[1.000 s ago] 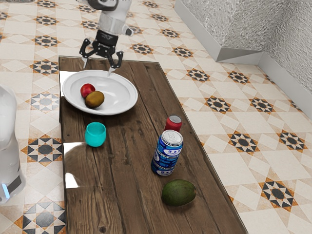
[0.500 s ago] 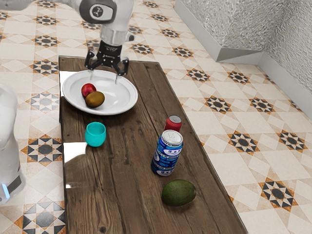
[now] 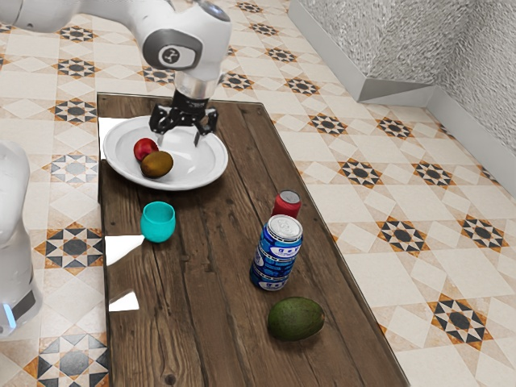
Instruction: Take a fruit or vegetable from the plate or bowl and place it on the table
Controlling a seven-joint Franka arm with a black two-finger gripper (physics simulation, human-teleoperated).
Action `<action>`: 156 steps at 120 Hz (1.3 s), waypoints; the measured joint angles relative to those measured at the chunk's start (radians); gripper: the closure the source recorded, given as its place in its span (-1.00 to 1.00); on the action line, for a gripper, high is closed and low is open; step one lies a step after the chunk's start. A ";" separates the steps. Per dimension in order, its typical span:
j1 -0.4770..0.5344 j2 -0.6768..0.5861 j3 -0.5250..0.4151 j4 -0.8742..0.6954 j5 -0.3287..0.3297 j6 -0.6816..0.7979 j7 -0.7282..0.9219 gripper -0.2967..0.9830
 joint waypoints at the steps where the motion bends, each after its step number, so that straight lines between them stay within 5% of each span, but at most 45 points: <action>1: 0.000 -0.001 0.002 -0.002 0.003 0.001 -0.003 -0.53; 41: 0.021 -0.087 0.024 -0.117 0.078 0.010 -0.093 -0.51; 156: -0.019 -0.089 0.057 -0.176 0.084 0.069 -0.229 -0.48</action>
